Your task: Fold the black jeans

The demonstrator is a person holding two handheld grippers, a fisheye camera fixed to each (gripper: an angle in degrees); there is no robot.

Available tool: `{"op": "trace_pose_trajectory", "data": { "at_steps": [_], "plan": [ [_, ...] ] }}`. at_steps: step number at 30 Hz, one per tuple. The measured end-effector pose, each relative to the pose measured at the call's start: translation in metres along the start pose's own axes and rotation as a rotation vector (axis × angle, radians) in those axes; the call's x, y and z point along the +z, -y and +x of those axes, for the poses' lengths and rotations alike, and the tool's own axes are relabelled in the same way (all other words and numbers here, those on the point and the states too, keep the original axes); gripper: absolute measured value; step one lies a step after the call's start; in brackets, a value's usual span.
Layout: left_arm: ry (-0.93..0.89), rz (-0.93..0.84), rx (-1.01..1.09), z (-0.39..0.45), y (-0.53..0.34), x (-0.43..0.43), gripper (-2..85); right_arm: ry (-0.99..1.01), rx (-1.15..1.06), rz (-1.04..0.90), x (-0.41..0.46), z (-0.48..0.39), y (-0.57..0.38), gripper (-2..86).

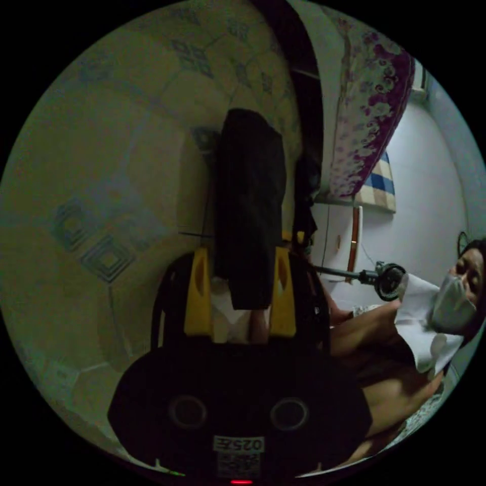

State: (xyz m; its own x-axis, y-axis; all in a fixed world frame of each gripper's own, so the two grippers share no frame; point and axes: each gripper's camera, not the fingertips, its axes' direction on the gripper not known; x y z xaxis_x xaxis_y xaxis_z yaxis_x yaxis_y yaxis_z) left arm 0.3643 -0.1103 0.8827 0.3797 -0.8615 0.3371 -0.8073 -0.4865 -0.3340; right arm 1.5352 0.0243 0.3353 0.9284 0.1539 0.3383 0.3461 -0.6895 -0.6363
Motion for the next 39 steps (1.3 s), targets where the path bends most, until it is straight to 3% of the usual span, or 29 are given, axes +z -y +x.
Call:
{"op": "trace_pose_trajectory", "data": {
  "at_steps": [7, 10, 12, 16, 18, 22, 26, 34, 39],
  "plan": [
    [0.197, 0.005, 0.114, 0.016, -0.038, -0.063, 6.9, -0.17, -0.002, -0.09, 0.029, 0.016, 0.025, 9.2],
    [0.076, 0.047, 0.018, -0.005, -0.059, -0.091, 4.1, -0.196, 0.002, -0.141, 0.045, 0.027, 0.038, 6.7],
    [-0.058, 0.057, -0.019, -0.024, -0.078, -0.117, 2.9, -0.103, 0.086, -0.206, 0.063, 0.046, 0.045, 5.4],
    [-0.085, -0.007, -0.08, -0.032, -0.126, -0.158, 2.7, 0.171, 0.334, -0.255, 0.092, 0.067, 0.026, 4.8],
    [-0.233, -0.044, -0.165, -0.048, -0.175, -0.177, 2.6, 0.249, 0.43, -0.276, 0.116, 0.054, 0.008, 4.7],
    [-0.49, -0.013, -0.16, -0.056, -0.244, -0.223, 2.3, 0.202, 0.34, -0.359, 0.165, -0.01, 0.018, 4.5],
    [-0.62, 0.208, -0.047, -0.023, -0.318, -0.327, 2.1, 0.155, 0.125, -0.485, 0.259, -0.117, 0.068, 4.5],
    [-0.484, 0.886, 0.121, 0.087, -0.563, -0.595, 2.2, 0.252, -0.301, -0.948, 0.57, -0.343, 0.104, 4.6],
    [0.003, 1.213, 0.184, 0.231, -0.757, -0.799, 2.3, 0.424, -0.613, -1.169, 0.811, -0.516, 0.061, 4.8]
  ]
}}
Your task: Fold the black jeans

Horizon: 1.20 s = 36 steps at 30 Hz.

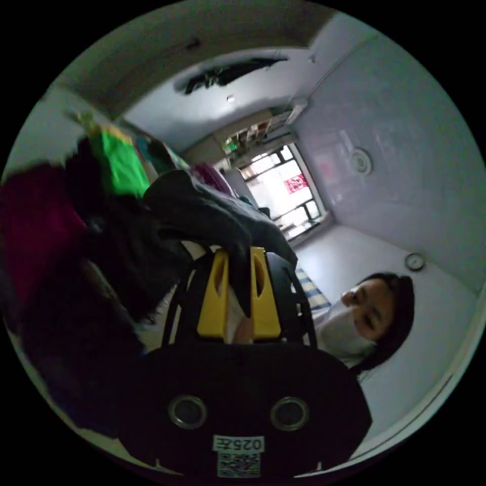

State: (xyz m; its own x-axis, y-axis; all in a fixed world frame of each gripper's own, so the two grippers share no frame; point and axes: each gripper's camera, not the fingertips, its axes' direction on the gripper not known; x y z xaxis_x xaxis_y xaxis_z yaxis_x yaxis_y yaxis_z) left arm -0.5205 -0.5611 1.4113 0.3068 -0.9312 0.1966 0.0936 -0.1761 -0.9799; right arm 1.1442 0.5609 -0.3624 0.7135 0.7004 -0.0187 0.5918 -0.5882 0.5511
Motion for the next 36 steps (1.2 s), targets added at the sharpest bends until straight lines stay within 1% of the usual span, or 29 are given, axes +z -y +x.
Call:
{"op": "trace_pose_trajectory", "data": {
  "at_steps": [1, 3, 4, 6, 7, 8, 9, 10, 12, 13, 14, 15, 16, 17, 18, 19, 21, 22, 24, 25, 26, 27, 28, 29, 30, 31, 32, 33, 36],
  "plan": [
    [0.054, 0.013, 0.031, 0.017, 0.013, -0.021, 2.3, 0.003, -0.027, -0.014, 0.014, 0.002, 0.025, 4.8],
    [0.235, 0.081, 0.056, 0.062, 0.053, -0.093, 2.4, 0.034, -0.102, -0.052, 0.071, 0.025, 0.112, 4.8],
    [0.272, 0.093, 0.053, 0.067, 0.059, -0.107, 2.4, 0.045, -0.096, -0.05, 0.085, 0.036, 0.129, 4.9],
    [0.367, 0.136, -0.047, 0.062, 0.071, -0.151, 2.4, 0.075, -0.027, -0.041, 0.14, 0.096, 0.183, 4.9],
    [0.382, 0.145, -0.076, 0.055, 0.07, -0.16, 2.4, 0.074, -0.002, -0.04, 0.153, 0.114, 0.193, 4.9],
    [0.406, 0.148, -0.142, 0.033, 0.066, -0.173, 2.4, 0.061, 0.057, -0.039, 0.179, 0.153, 0.209, 4.9],
    [0.42, 0.147, -0.218, 0.004, 0.056, -0.182, 2.4, 0.005, 0.121, -0.052, 0.204, 0.194, 0.221, 4.9],
    [0.424, 0.146, -0.258, -0.013, 0.049, -0.185, 2.4, -0.046, 0.143, -0.059, 0.216, 0.214, 0.225, 4.9],
    [0.474, 0.125, -0.439, -0.088, 0.012, -0.18, 2.4, -0.341, 0.253, -0.156, 0.273, 0.295, 0.228, 5.1],
    [0.499, 0.115, -0.484, -0.107, 0.0, -0.175, 2.4, -0.424, 0.28, -0.193, 0.288, 0.315, 0.226, 5.0],
    [0.555, 0.04, -0.56, -0.143, -0.022, -0.158, 2.4, -0.566, 0.325, -0.302, 0.321, 0.347, 0.22, 4.9],
    [0.529, 0.023, -0.6, -0.168, -0.045, -0.144, 2.3, -0.671, 0.299, -0.369, 0.346, 0.362, 0.218, 5.3],
    [0.477, 0.035, -0.584, -0.172, -0.055, -0.141, 2.3, -0.713, 0.28, -0.382, 0.355, 0.363, 0.219, 5.5],
    [0.391, 0.085, -0.515, -0.166, -0.072, -0.14, 2.3, -0.756, 0.221, -0.401, 0.37, 0.357, 0.225, 5.7],
    [0.388, 0.141, -0.463, -0.149, -0.086, -0.139, 2.2, -0.785, 0.156, -0.412, 0.383, 0.346, 0.23, 5.6],
    [0.402, 0.159, -0.461, -0.141, -0.093, -0.139, 1.7, -0.809, 0.137, -0.42, 0.388, 0.34, 0.233, 5.4],
    [0.532, 0.199, -0.442, -0.094, -0.115, -0.141, -0.2, -0.935, 0.012, -0.477, 0.406, 0.308, 0.243, 1.9],
    [0.593, 0.225, -0.42, -0.077, -0.119, -0.142, -0.7, -0.983, -0.037, -0.468, 0.41, 0.297, 0.245, 1.4],
    [0.804, 0.363, -0.255, -0.001, -0.119, -0.135, -0.8, -1.145, -0.255, -0.348, 0.43, 0.249, 0.254, -0.1],
    [0.845, 0.373, -0.203, 0.016, -0.114, -0.127, -0.8, -1.149, -0.298, -0.306, 0.438, 0.24, 0.256, -0.4],
    [0.929, 0.359, -0.115, 0.043, -0.098, -0.103, -0.9, -1.127, -0.357, -0.241, 0.457, 0.229, 0.262, -0.6],
    [1.013, 0.302, -0.037, 0.058, -0.077, -0.071, -0.9, -1.127, -0.393, -0.206, 0.483, 0.23, 0.269, -0.8],
    [1.052, 0.266, -0.011, 0.06, -0.066, -0.053, -0.9, -1.149, -0.394, -0.201, 0.498, 0.235, 0.273, -0.8],
    [1.129, 0.183, 0.003, 0.055, -0.045, -0.018, -0.9, -1.231, -0.352, -0.231, 0.528, 0.256, 0.282, -0.8],
    [1.225, 0.07, -0.041, 0.035, -0.029, 0.018, -0.9, -1.346, -0.261, -0.331, 0.558, 0.289, 0.289, -0.9],
    [1.293, 0.0, -0.099, 0.019, -0.023, 0.034, -0.9, -1.393, -0.212, -0.432, 0.573, 0.311, 0.289, -0.9],
    [1.421, -0.178, -0.243, -0.022, -0.022, 0.064, -0.9, -1.413, -0.142, -0.529, 0.591, 0.345, 0.284, -0.9],
    [1.421, -0.229, -0.276, -0.045, -0.033, 0.089, -0.9, -1.441, -0.064, -0.474, 0.595, 0.353, 0.285, -0.9],
    [1.527, -0.189, -0.272, -0.015, -0.049, 0.129, -0.8, -1.492, -0.12, -0.454, 0.603, 0.329, 0.291, -0.9]
  ]
}}
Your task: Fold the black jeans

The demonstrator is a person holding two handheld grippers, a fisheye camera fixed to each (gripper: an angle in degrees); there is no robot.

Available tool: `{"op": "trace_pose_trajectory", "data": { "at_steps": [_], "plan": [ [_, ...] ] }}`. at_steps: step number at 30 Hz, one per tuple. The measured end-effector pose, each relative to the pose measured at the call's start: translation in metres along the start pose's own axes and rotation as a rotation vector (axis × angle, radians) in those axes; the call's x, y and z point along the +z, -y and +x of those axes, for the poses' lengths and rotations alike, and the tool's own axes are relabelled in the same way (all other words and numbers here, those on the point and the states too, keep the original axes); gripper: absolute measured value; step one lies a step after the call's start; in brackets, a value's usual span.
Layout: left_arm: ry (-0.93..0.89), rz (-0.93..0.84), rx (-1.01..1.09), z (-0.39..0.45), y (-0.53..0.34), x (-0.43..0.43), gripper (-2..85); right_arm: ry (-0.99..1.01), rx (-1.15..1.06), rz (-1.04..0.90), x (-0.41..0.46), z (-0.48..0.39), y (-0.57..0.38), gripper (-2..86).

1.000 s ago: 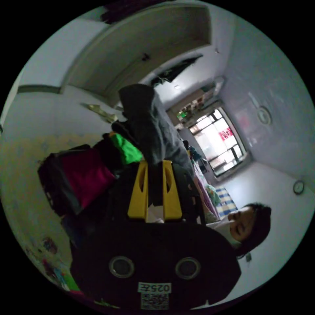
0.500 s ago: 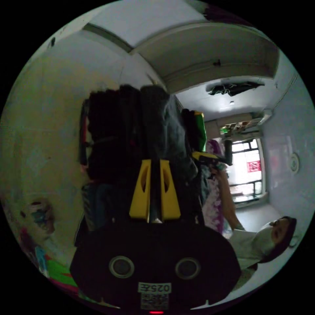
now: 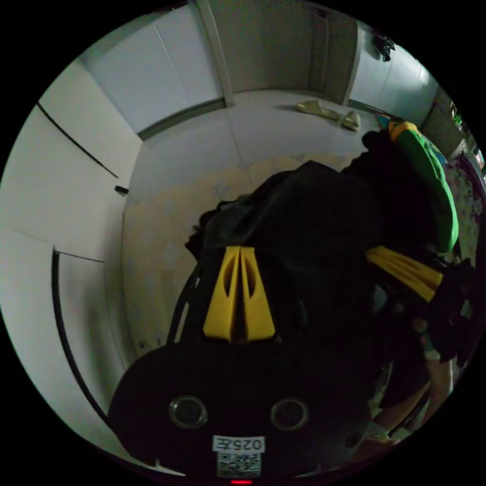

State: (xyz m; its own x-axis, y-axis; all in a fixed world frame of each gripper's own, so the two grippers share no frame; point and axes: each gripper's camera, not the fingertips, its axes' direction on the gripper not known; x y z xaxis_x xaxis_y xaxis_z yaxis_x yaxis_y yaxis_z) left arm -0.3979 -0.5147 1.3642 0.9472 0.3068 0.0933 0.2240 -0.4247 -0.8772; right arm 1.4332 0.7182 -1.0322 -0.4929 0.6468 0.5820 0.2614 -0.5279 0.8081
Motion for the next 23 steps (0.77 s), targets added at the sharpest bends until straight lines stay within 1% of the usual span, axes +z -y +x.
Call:
{"op": "trace_pose_trajectory", "data": {
  "at_steps": [1, 3, 4, 5, 6, 7, 8, 9, 10, 11, 13, 14, 15, 16, 17, 18, 19, 20, 21, 22, 23],
  "plan": [
    [0.024, 0.007, -0.002, 0.006, -0.007, -0.008, -0.8, -0.009, -0.023, 0.011, -0.009, -0.001, -0.002, -0.9],
    [0.114, 0.055, -0.008, 0.026, -0.045, -0.042, -0.8, -0.036, -0.104, 0.112, -0.052, -0.007, -0.035, -1.0],
    [0.117, 0.066, -0.013, 0.03, -0.055, -0.048, -0.8, -0.025, -0.124, 0.123, -0.061, -0.008, -0.046, -1.0],
    [0.074, 0.078, -0.018, 0.038, -0.071, -0.055, -0.9, 0.026, -0.179, 0.091, -0.071, -0.014, -0.063, -1.0],
    [0.04, 0.053, -0.029, 0.046, -0.079, -0.047, -0.9, 0.072, -0.224, 0.027, -0.07, -0.021, -0.073, -1.0],
    [0.052, 0.007, -0.026, 0.051, -0.08, -0.036, -0.9, 0.063, -0.231, 0.027, -0.068, -0.023, -0.075, -1.0],
    [0.086, -0.113, 0.003, 0.065, -0.082, -0.005, -0.9, 0.048, -0.227, 0.026, -0.059, -0.027, -0.076, -1.0],
    [0.03, -0.188, -0.012, 0.078, -0.09, 0.023, -0.9, 0.054, -0.221, 0.005, -0.049, -0.028, -0.074, -1.0],
    [0.026, -0.196, -0.041, 0.082, -0.096, 0.026, -0.9, 0.055, -0.218, -0.003, -0.05, -0.028, -0.074, -1.0],
    [0.038, -0.19, -0.087, 0.093, -0.108, 0.02, -0.9, 0.063, -0.223, -0.001, -0.064, -0.024, -0.078, -1.0],
    [0.069, -0.072, -0.172, 0.11, -0.137, -0.012, -0.9, 0.06, -0.206, 0.118, -0.111, -0.005, -0.106, -1.0],
    [0.125, 0.134, -0.263, 0.122, -0.17, -0.05, -0.9, 0.049, -0.176, 0.27, -0.154, 0.017, -0.142, -0.9],
    [0.17, 0.425, -0.357, 0.141, -0.217, -0.099, -0.9, 0.042, -0.156, 0.436, -0.202, 0.044, -0.19, -0.9],
    [0.159, 0.582, -0.366, 0.155, -0.244, -0.123, -0.9, 0.03, -0.142, 0.516, -0.224, 0.058, -0.217, -0.9],
    [0.09, 0.875, -0.334, 0.19, -0.3, -0.167, -0.8, 0.0, -0.101, 0.669, -0.268, 0.09, -0.28, -0.9],
    [-0.01, 1.133, -0.225, 0.231, -0.355, -0.203, -0.8, -0.043, -0.062, 0.809, -0.307, 0.12, -0.351, -0.9],
    [-0.051, 1.261, -0.131, 0.254, -0.382, -0.22, -0.9, -0.073, -0.043, 0.878, -0.325, 0.133, -0.39, -0.9],
    [-0.094, 1.489, 0.052, 0.304, -0.434, -0.244, -0.9, -0.162, -0.008, 1.011, -0.358, 0.153, -0.471, -0.9],
    [-0.109, 1.638, 0.126, 0.354, -0.478, -0.261, -0.9, -0.302, 0.023, 1.107, -0.385, 0.16, -0.553, -0.9],
    [-0.115, 1.68, 0.13, 0.379, -0.496, -0.267, -0.8, -0.394, 0.047, 1.137, -0.396, 0.159, -0.593, -0.9],
    [-0.164, 1.741, 0.114, 0.428, -0.529, -0.276, -0.8, -0.597, 0.135, 1.16, -0.412, 0.153, -0.669, -0.9]
  ]
}}
